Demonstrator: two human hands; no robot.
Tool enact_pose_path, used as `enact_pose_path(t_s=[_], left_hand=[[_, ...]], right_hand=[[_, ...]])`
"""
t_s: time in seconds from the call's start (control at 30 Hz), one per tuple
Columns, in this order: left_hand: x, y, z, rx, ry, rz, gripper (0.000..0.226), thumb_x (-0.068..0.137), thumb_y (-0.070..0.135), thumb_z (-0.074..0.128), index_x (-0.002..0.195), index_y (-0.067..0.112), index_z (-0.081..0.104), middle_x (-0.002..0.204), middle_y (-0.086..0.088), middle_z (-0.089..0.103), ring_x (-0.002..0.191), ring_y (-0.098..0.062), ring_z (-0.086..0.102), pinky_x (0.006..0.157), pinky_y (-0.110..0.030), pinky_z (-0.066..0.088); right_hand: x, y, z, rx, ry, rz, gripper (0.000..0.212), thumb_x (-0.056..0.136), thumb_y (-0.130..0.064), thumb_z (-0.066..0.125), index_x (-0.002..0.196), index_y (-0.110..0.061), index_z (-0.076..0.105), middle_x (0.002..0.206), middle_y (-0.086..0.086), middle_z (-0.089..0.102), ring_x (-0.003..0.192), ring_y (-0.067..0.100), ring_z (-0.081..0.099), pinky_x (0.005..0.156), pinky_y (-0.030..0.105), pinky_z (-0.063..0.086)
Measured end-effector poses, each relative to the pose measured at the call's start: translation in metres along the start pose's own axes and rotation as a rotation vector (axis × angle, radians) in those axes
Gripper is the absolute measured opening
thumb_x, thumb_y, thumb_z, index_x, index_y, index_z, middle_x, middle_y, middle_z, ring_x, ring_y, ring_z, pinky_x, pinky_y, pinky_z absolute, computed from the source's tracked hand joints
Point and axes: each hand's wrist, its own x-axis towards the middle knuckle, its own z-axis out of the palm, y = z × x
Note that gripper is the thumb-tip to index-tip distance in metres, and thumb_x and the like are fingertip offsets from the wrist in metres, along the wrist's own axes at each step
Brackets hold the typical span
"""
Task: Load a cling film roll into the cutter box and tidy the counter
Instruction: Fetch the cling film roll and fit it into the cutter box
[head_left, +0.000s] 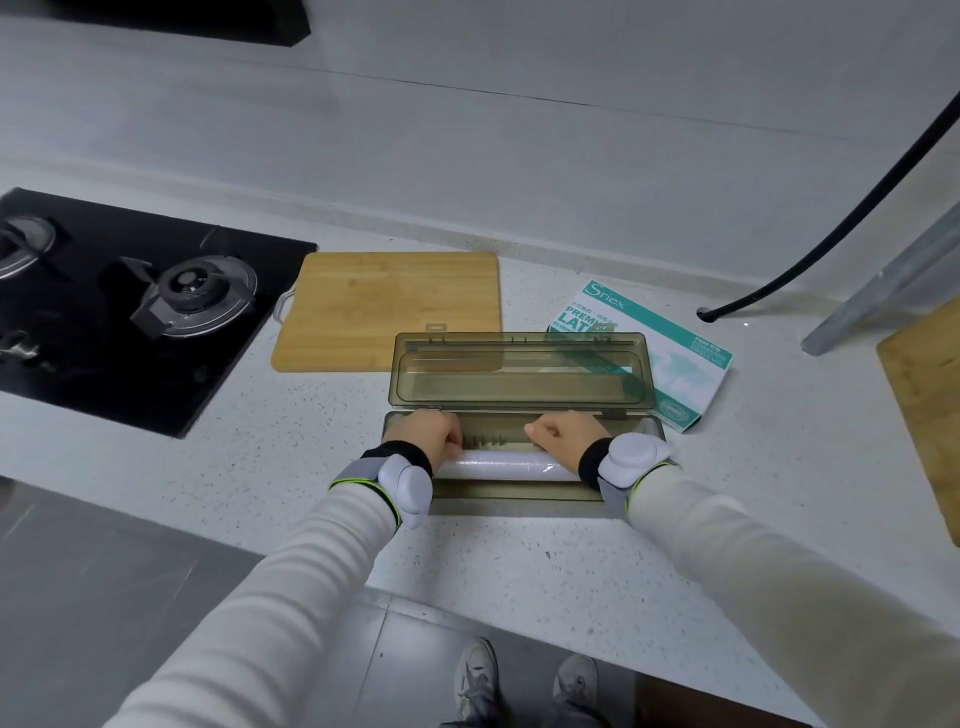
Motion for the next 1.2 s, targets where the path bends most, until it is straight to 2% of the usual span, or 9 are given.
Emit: enact_pose_path(t_s=[0.07,0.43,0.53,0.63,0.77,0.87,0.97,1.07,1.2], left_hand=[[0.0,0.001,-0.001,-0.011,0.0,-0.013,0.025,0.092,0.018,0.044,0.107,0.023,0.064,0.113,-0.002,0.067,0.104,-0.025,0.061,0.094,-0.033,0.047],[0.0,-0.008,0.012,-0.113,0.041,0.044,0.02,0.096,0.014,0.04,0.111,0.013,0.053,0.112,-0.005,0.064,0.101,-0.025,0.06,0.09,-0.036,0.048],[-0.002,-0.01,0.014,-0.162,0.093,0.05,0.017,0.097,0.013,0.04,0.11,0.01,0.051,0.11,-0.006,0.062,0.099,-0.025,0.059,0.088,-0.034,0.046],[-0.005,-0.011,0.015,-0.223,0.178,0.045,0.014,0.094,0.005,0.04,0.101,0.011,0.05,0.091,-0.004,0.055,0.083,-0.024,0.056,0.076,-0.029,0.042],[-0.011,-0.016,0.012,-0.288,0.283,0.024,0.025,0.086,-0.008,0.04,0.087,0.017,0.04,0.08,-0.001,0.051,0.067,-0.018,0.046,0.064,-0.028,0.041],[-0.016,-0.026,0.01,-0.324,0.426,-0.011,0.023,0.086,-0.008,0.041,0.088,0.014,0.047,0.081,-0.002,0.049,0.07,-0.019,0.045,0.065,-0.029,0.043],[-0.019,-0.036,0.011,-0.391,0.54,-0.04,0.019,0.088,-0.007,0.044,0.093,0.006,0.057,0.083,-0.004,0.053,0.082,-0.022,0.048,0.074,-0.033,0.047],[-0.022,-0.046,0.016,-0.429,0.596,-0.058,0.015,0.091,0.0,0.05,0.095,0.006,0.063,0.095,-0.009,0.062,0.098,-0.026,0.049,0.082,-0.034,0.045],[-0.025,-0.052,0.024,-0.485,0.612,-0.084,0.015,0.089,0.003,0.056,0.097,0.007,0.067,0.101,-0.01,0.059,0.102,-0.026,0.048,0.083,-0.028,0.04]], right_hand=[[0.0,0.0,0.001,0.004,0.006,-0.003,0.03,0.097,-0.034,0.042,0.069,-0.026,0.05,0.082,-0.001,0.054,0.079,0.017,0.048,0.074,0.023,0.035],[0.002,-0.001,0.007,0.042,0.022,-0.04,0.021,0.097,-0.031,0.044,0.081,-0.022,0.053,0.084,-0.004,0.054,0.081,0.013,0.048,0.076,0.021,0.034],[0.003,-0.004,0.008,0.055,0.019,-0.046,0.024,0.097,-0.03,0.044,0.088,-0.019,0.062,0.089,0.002,0.061,0.083,0.014,0.05,0.077,0.021,0.034],[0.003,-0.006,0.01,0.069,0.035,-0.048,0.031,0.097,-0.03,0.045,0.104,-0.01,0.068,0.106,0.008,0.069,0.092,0.017,0.057,0.08,0.022,0.039],[0.004,-0.012,0.013,0.052,0.032,-0.062,0.032,0.098,-0.029,0.043,0.111,-0.011,0.067,0.114,0.006,0.068,0.108,0.021,0.06,0.082,0.022,0.038],[0.006,-0.02,0.016,0.054,0.024,-0.094,0.031,0.098,-0.028,0.043,0.111,-0.012,0.066,0.114,0.005,0.068,0.108,0.02,0.06,0.08,0.019,0.036],[0.008,-0.029,0.022,0.07,0.012,-0.123,0.029,0.097,-0.025,0.045,0.111,-0.012,0.067,0.114,0.005,0.068,0.107,0.02,0.06,0.082,0.018,0.037],[0.01,-0.042,0.029,0.094,-0.018,-0.168,0.026,0.095,-0.022,0.048,0.11,-0.011,0.067,0.115,0.005,0.068,0.107,0.02,0.06,0.085,0.02,0.04],[0.014,-0.058,0.038,0.065,-0.049,-0.213,0.028,0.095,-0.023,0.051,0.113,-0.01,0.066,0.116,0.005,0.067,0.108,0.02,0.061,0.088,0.02,0.041]])
